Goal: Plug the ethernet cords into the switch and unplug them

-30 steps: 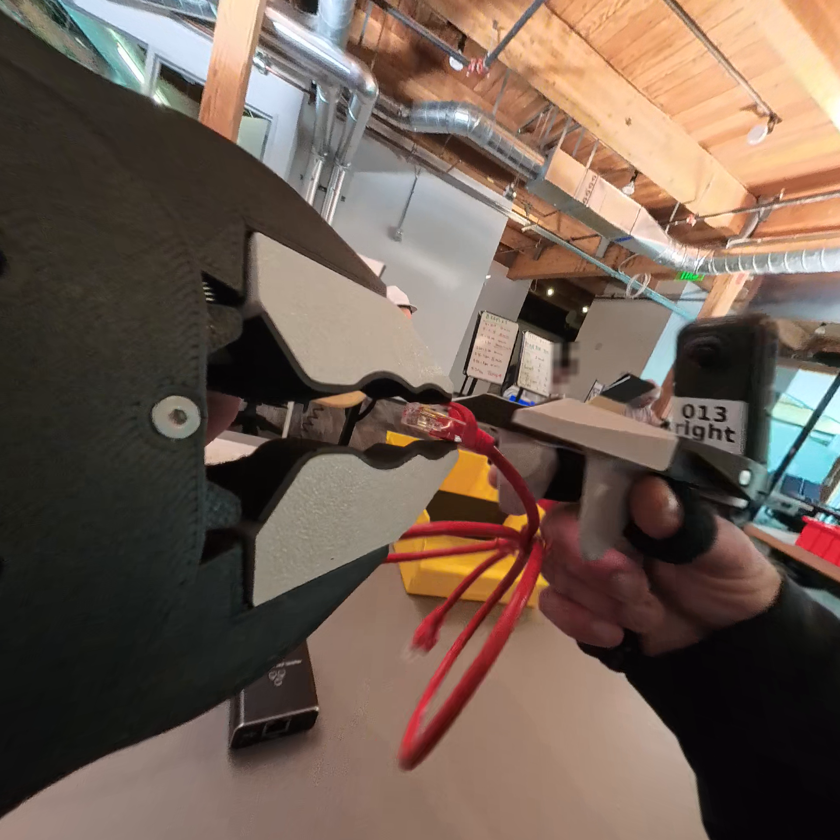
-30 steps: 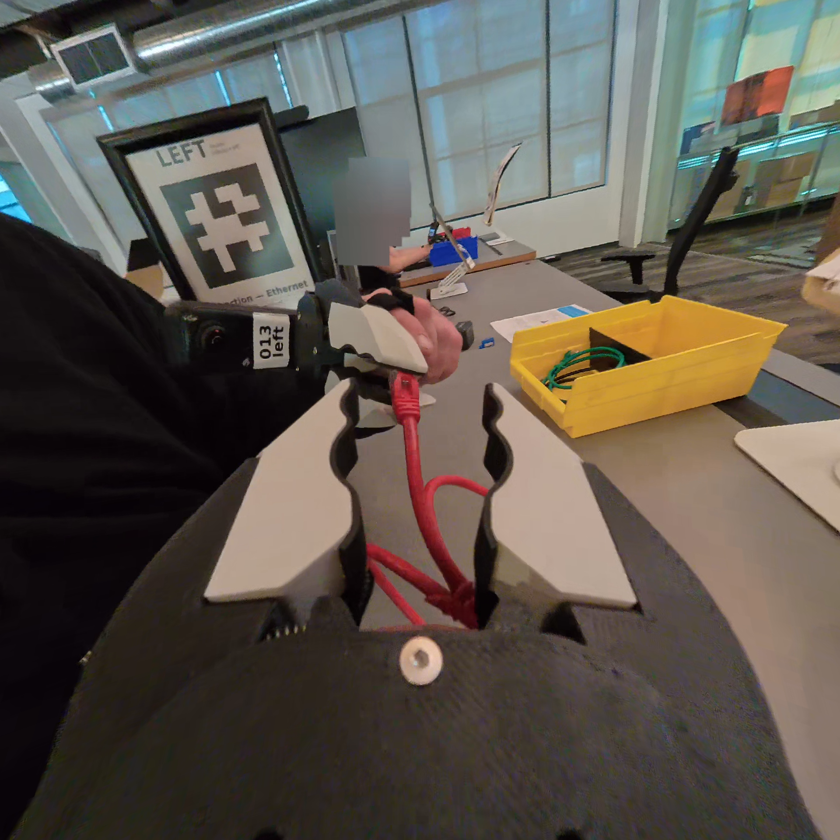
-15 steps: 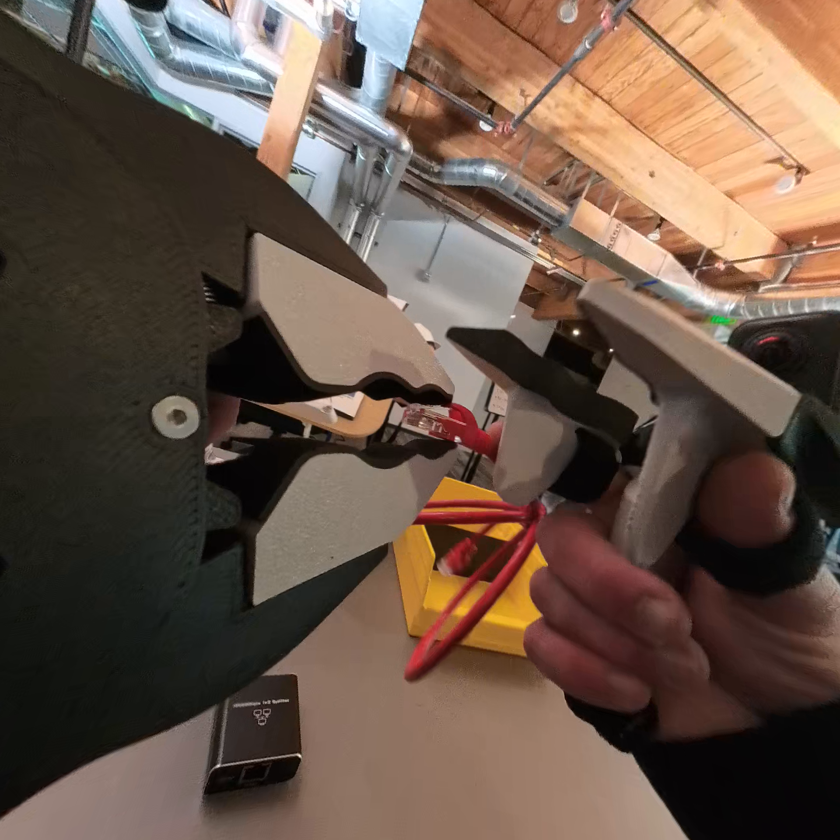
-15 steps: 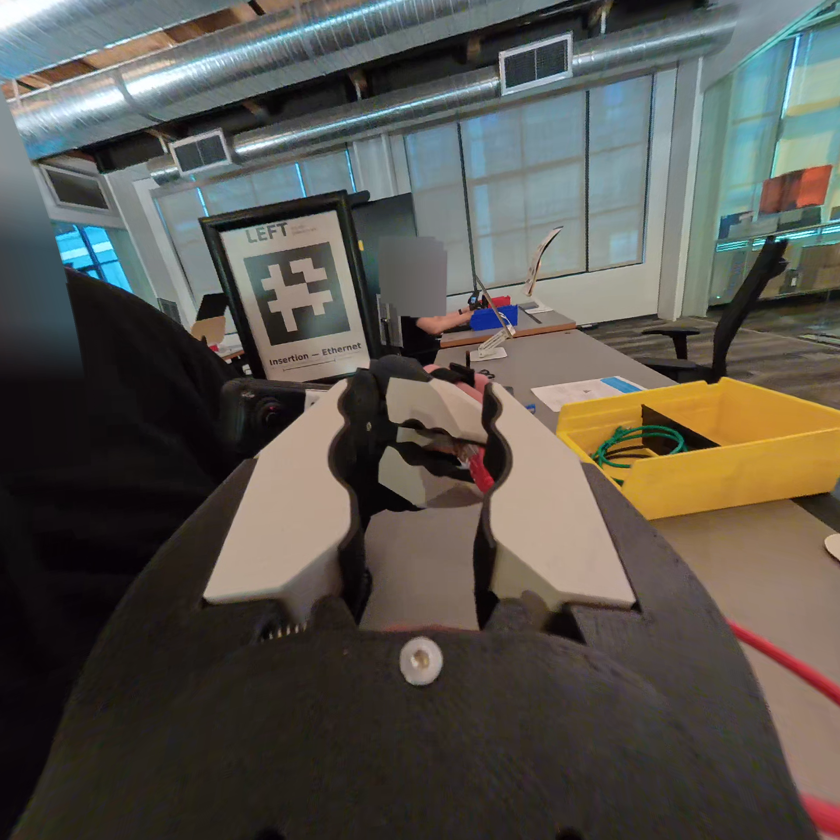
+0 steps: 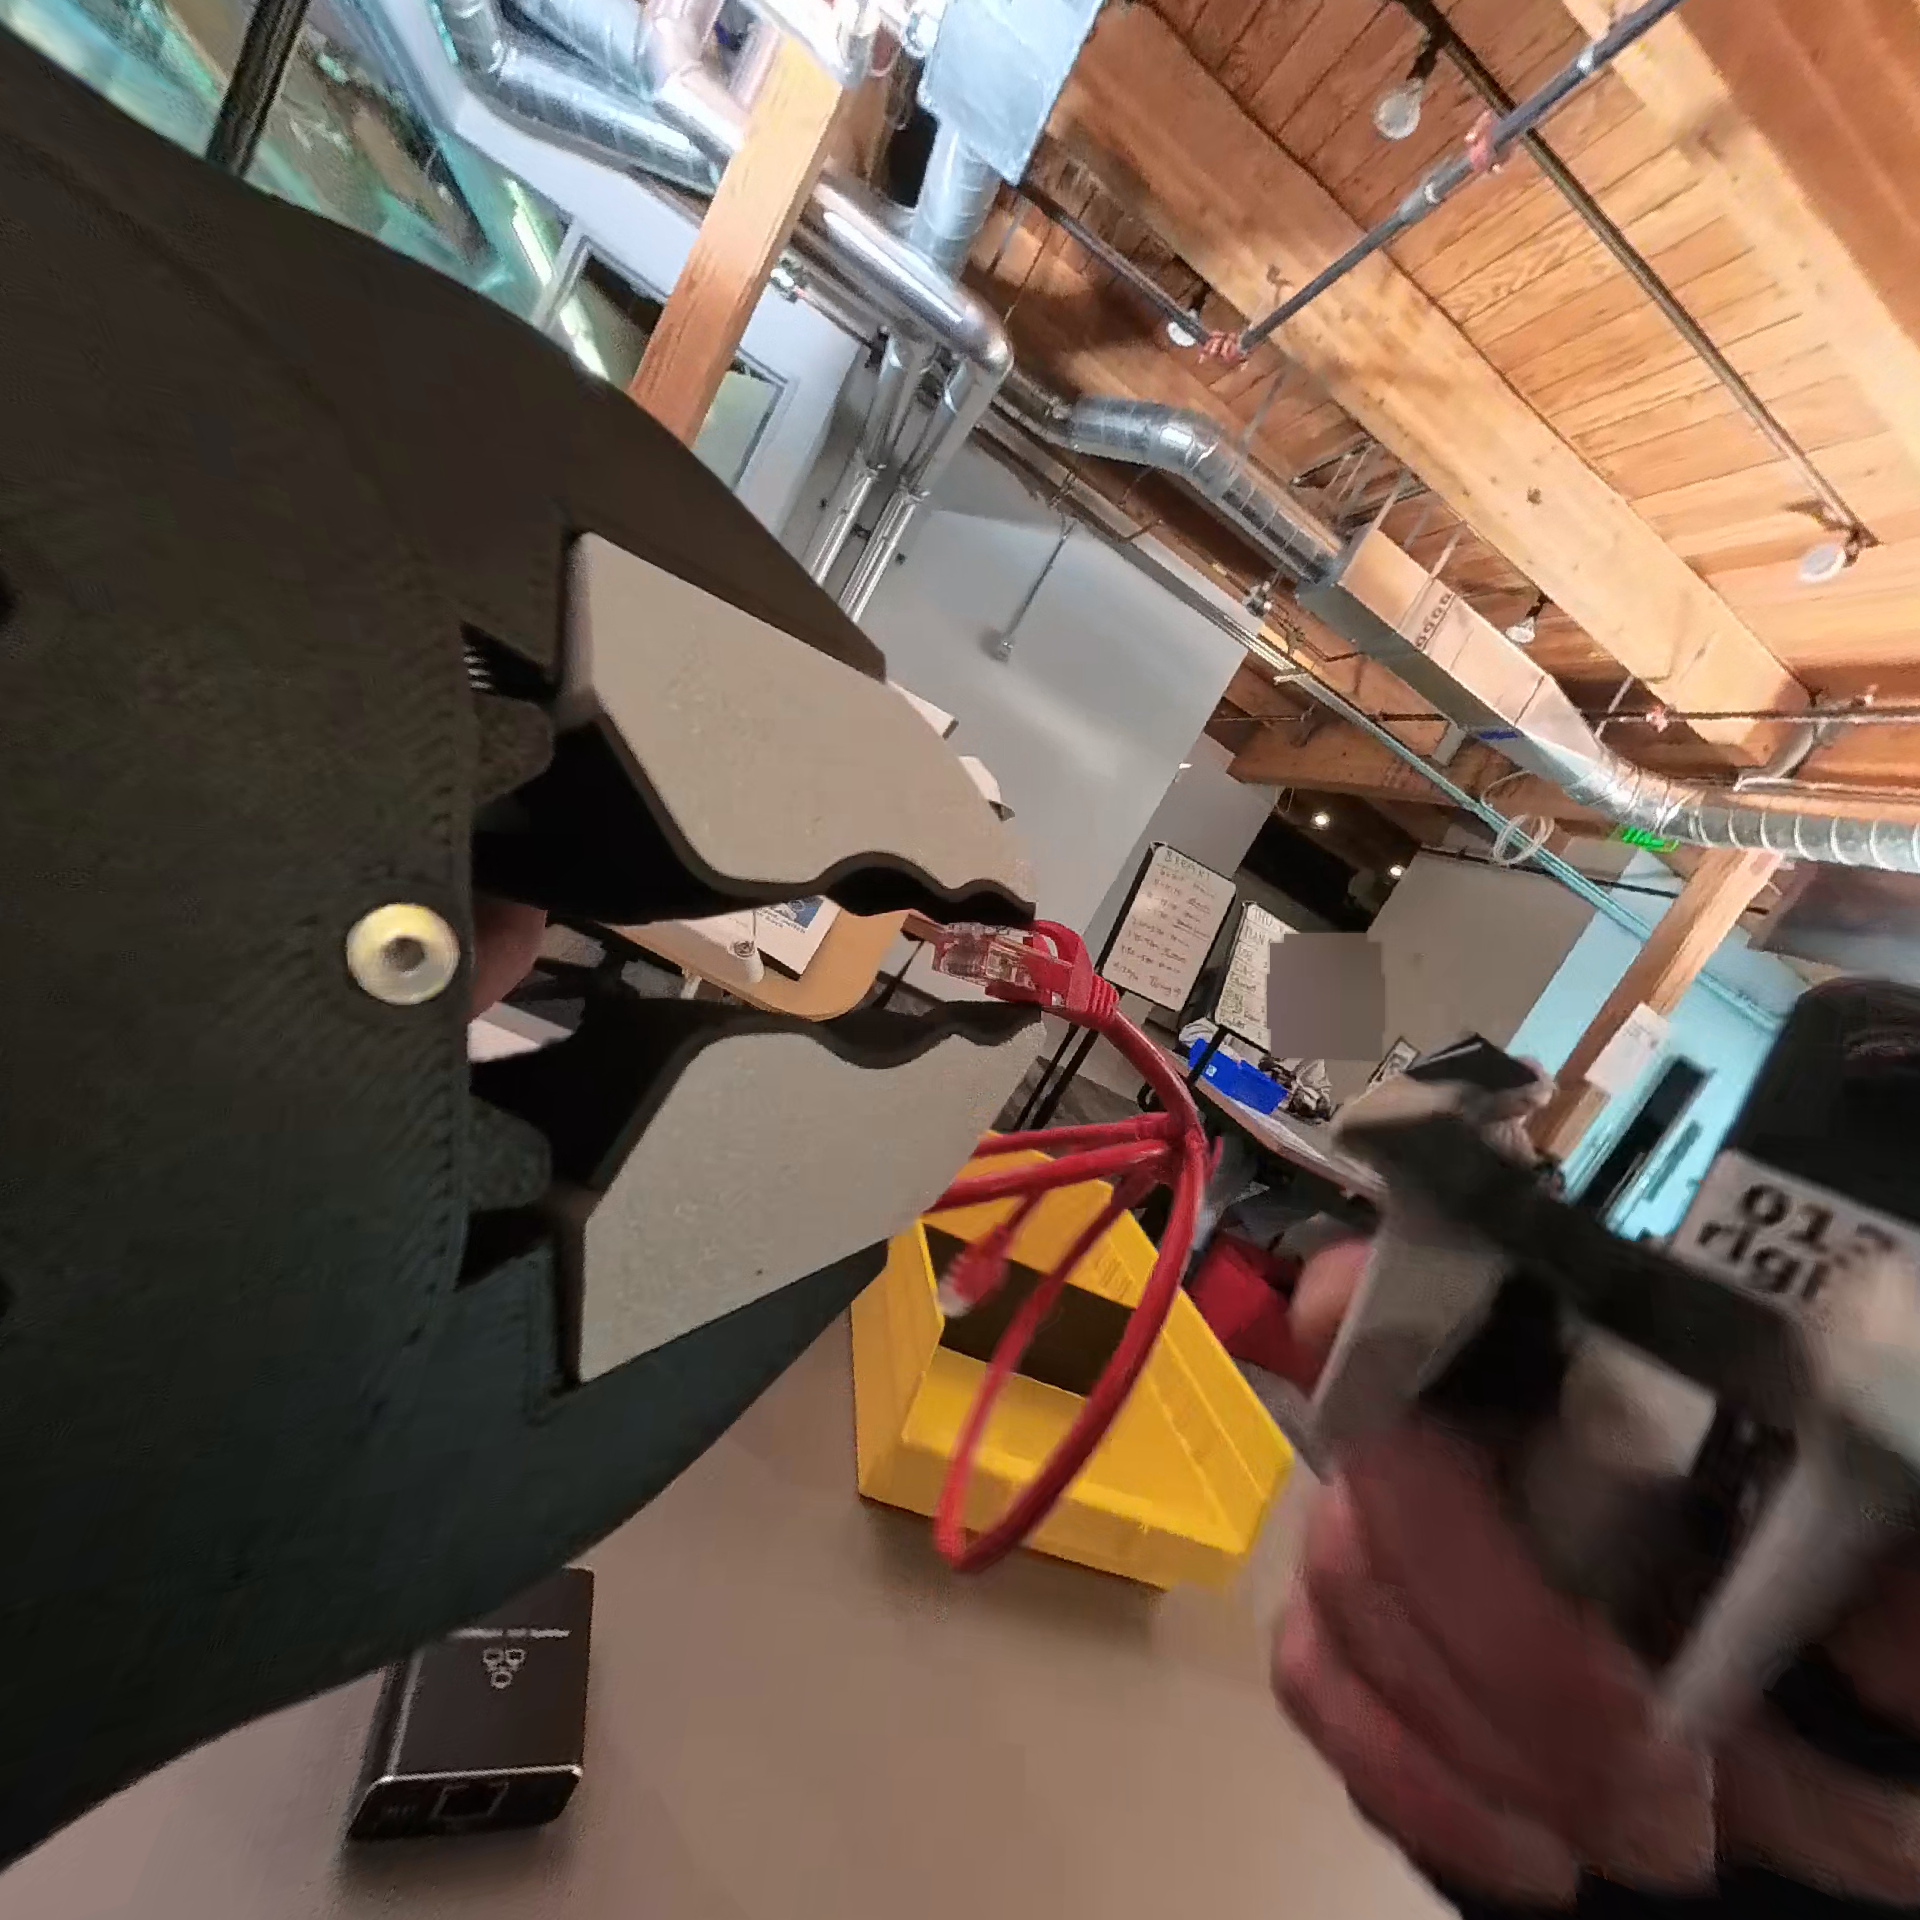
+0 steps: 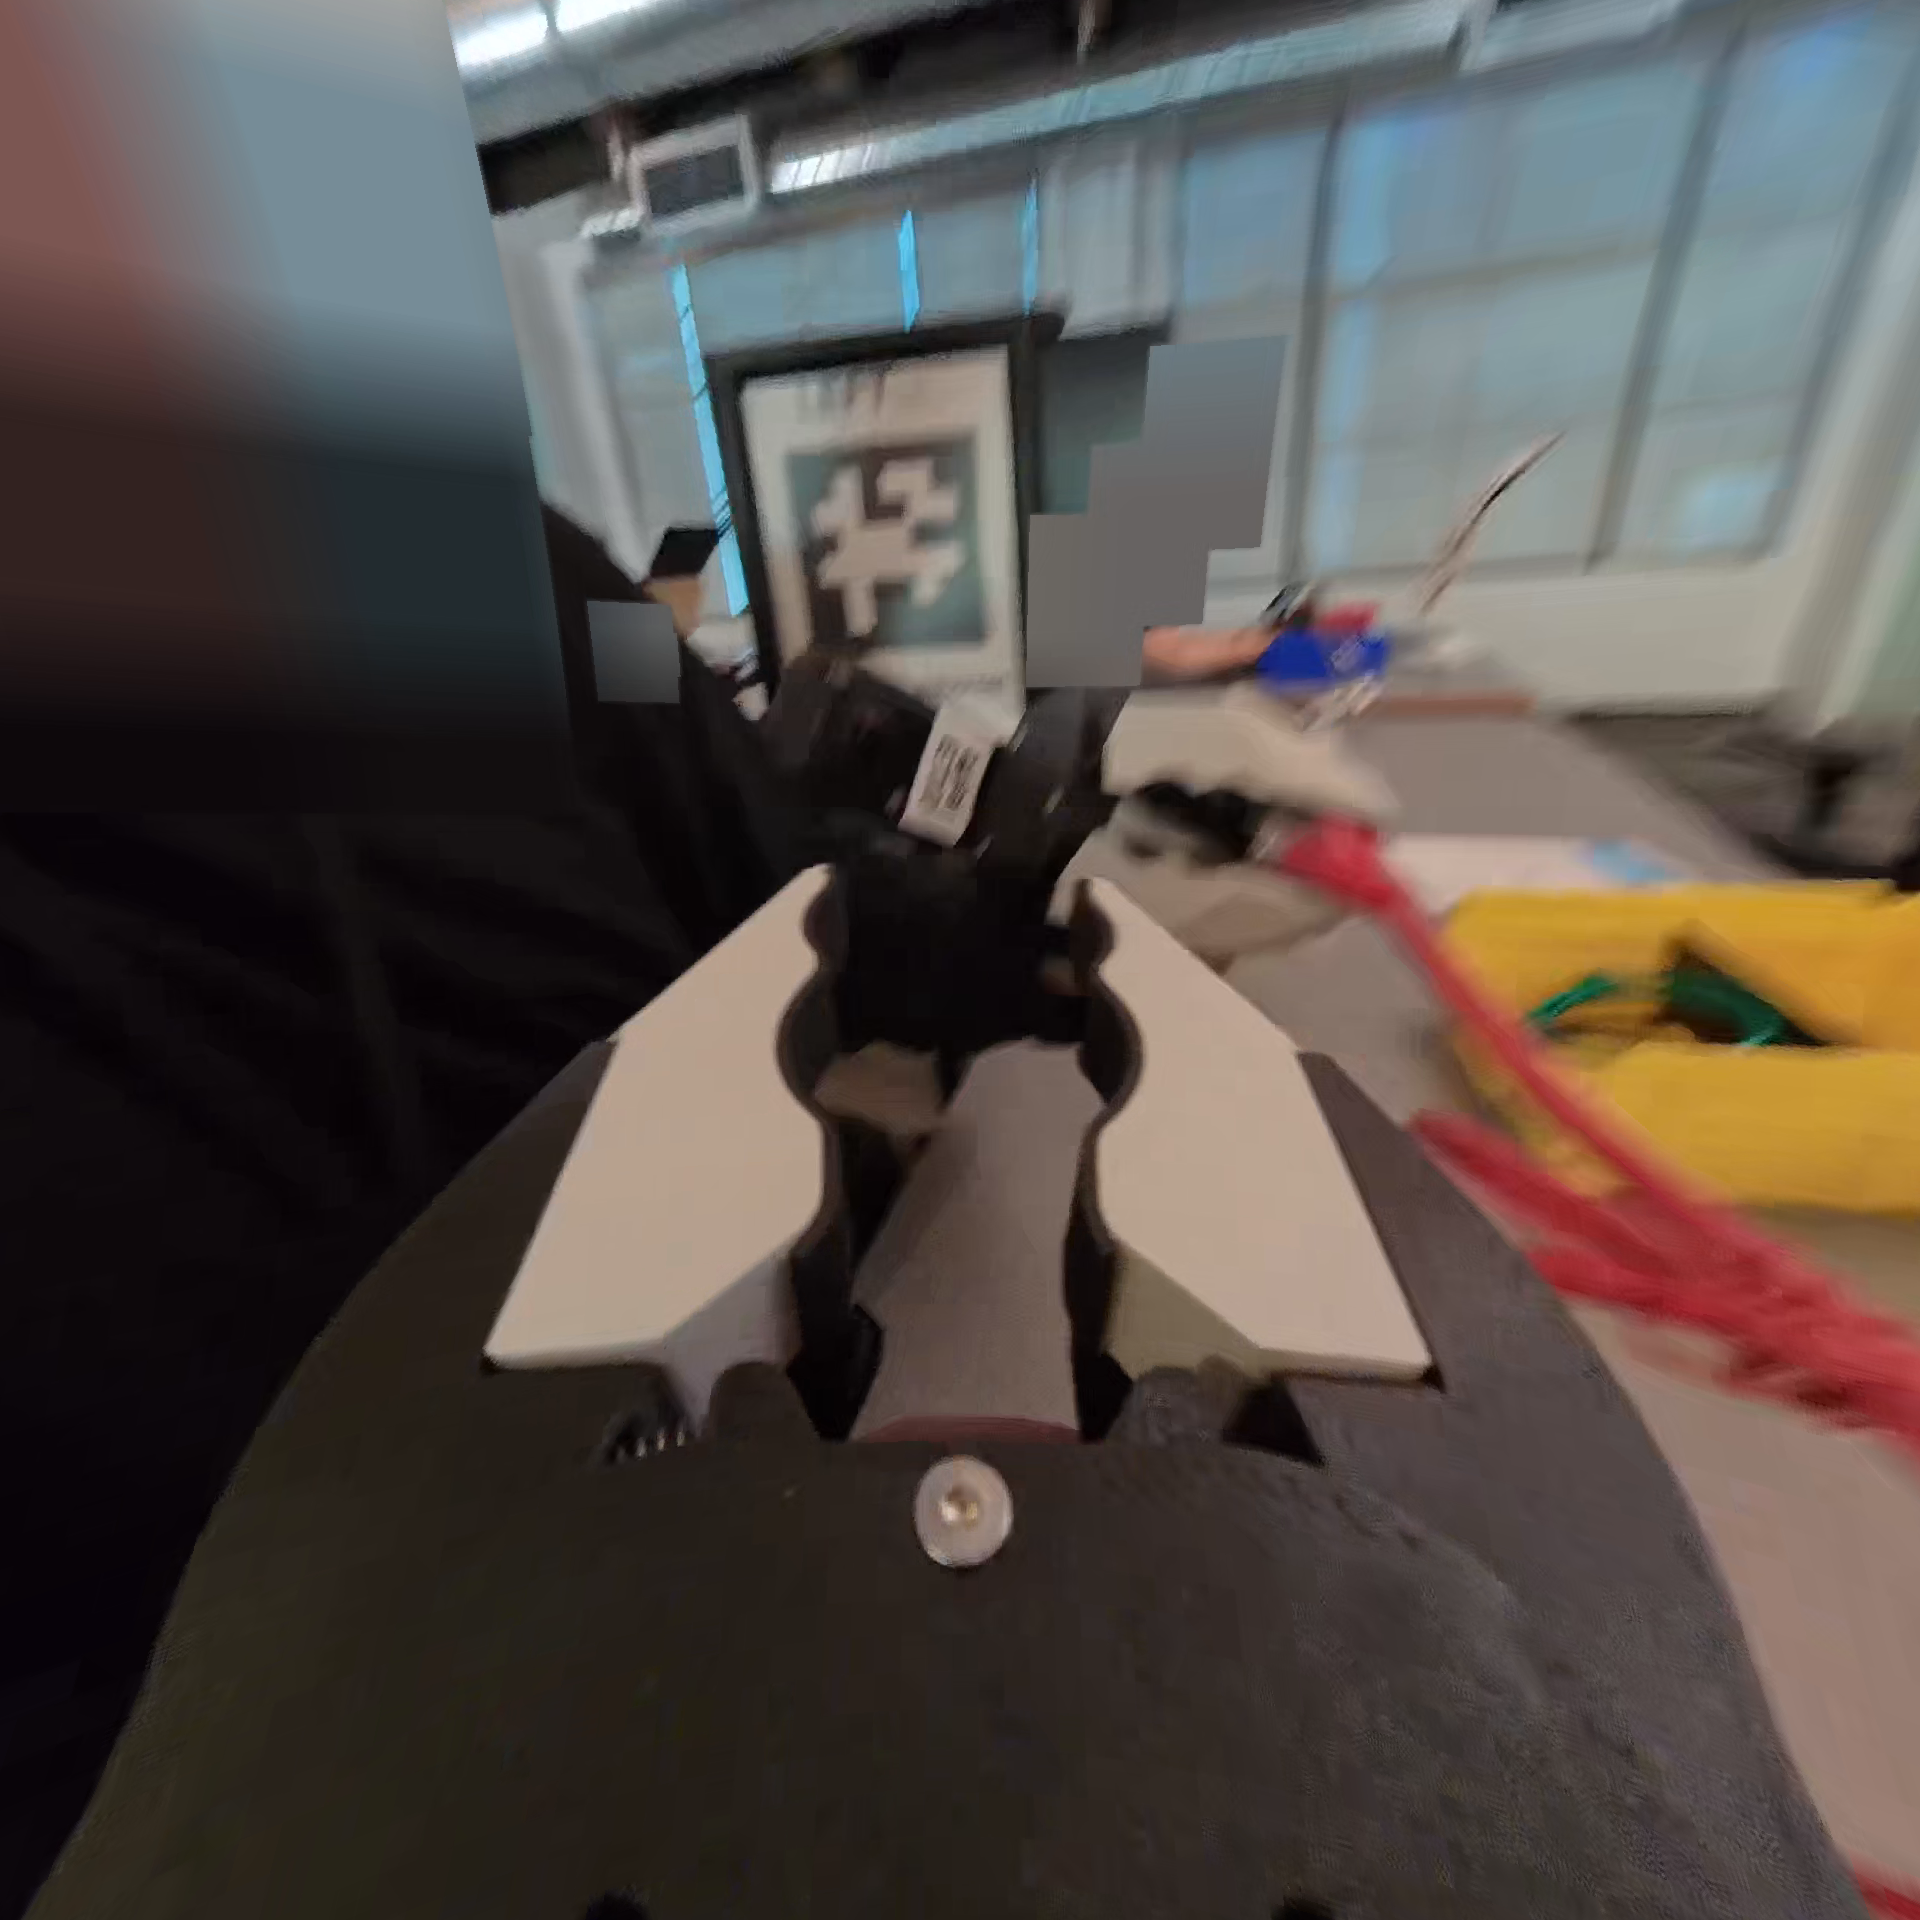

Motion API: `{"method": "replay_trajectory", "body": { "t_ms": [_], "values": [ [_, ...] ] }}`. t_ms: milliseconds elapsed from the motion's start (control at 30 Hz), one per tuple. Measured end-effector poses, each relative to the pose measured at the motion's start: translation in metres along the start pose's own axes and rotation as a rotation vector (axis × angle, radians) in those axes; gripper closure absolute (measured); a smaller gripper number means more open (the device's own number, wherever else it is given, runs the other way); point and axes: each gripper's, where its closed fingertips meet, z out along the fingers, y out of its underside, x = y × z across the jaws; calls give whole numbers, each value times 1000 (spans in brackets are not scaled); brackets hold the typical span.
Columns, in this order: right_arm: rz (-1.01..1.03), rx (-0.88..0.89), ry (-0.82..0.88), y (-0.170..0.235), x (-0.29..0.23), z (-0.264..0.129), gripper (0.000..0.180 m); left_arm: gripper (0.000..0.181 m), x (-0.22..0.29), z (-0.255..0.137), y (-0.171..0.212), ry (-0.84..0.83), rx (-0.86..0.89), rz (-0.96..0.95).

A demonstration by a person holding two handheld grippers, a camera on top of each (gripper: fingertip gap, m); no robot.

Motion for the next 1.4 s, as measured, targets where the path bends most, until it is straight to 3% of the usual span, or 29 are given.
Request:
{"method": "replay_trajectory", "body": {
  "t_ms": [33, 133, 300, 467, 567, 600, 700, 833, 900, 1000, 1100, 1200, 1300, 1400],
  "values": [
    [62, -65, -44, 14, -4, 5, 126, 168, -3, 0, 0, -8, -2, -18],
    [150, -141, 15, 45, 18, 19, 119, 167, -8, -3, -7, -16, 14, -17],
    [236, 170, 48, 13, 48, 14, 131, 168, 3, -9, -17, 83, 58, -1],
    [188, 47, 25, 30, 38, 20, 139, 169, 21, -17, -29, 243, 109, -9],
    [170, 76, -24, 24, 29, 23, 144, 168, 19, -24, -38, 299, 160, -78],
    [178, 100, -42, 21, 27, 23, 140, 168, 16, -24, -38, 290, 160, -75],
    [177, 137, -85, 15, 21, 23, 157, 168, 11, -26, -40, 270, 171, -81],
    [212, 197, -119, 7, 19, 25, 157, 169, 5, -28, -41, 241, 194, -67],
    [230, 219, -98, 6, 26, 27, 168, 169, 4, -29, -40, 228, 193, -49],
    [263, 229, -84, 11, 34, 28, 163, 169, 6, -27, -37, 213, 174, -12],
    [243, 101, -63, 28, 33, 24, 152, 168, 2, -23, -29, 184, 152, -55],
    [138, -29, 36, 36, 34, 5, 157, 168, -11, -24, -23, 178, 174, -182],
    [-30, -29, 268, 14, 52, -24, 164, 168, -24, -26, -18, 177, 207, -315],
    [-101, -117, 425, 25, 70, -37, 143, 168, -30, -26, -16, 193, 232, -411]
  ]
}}
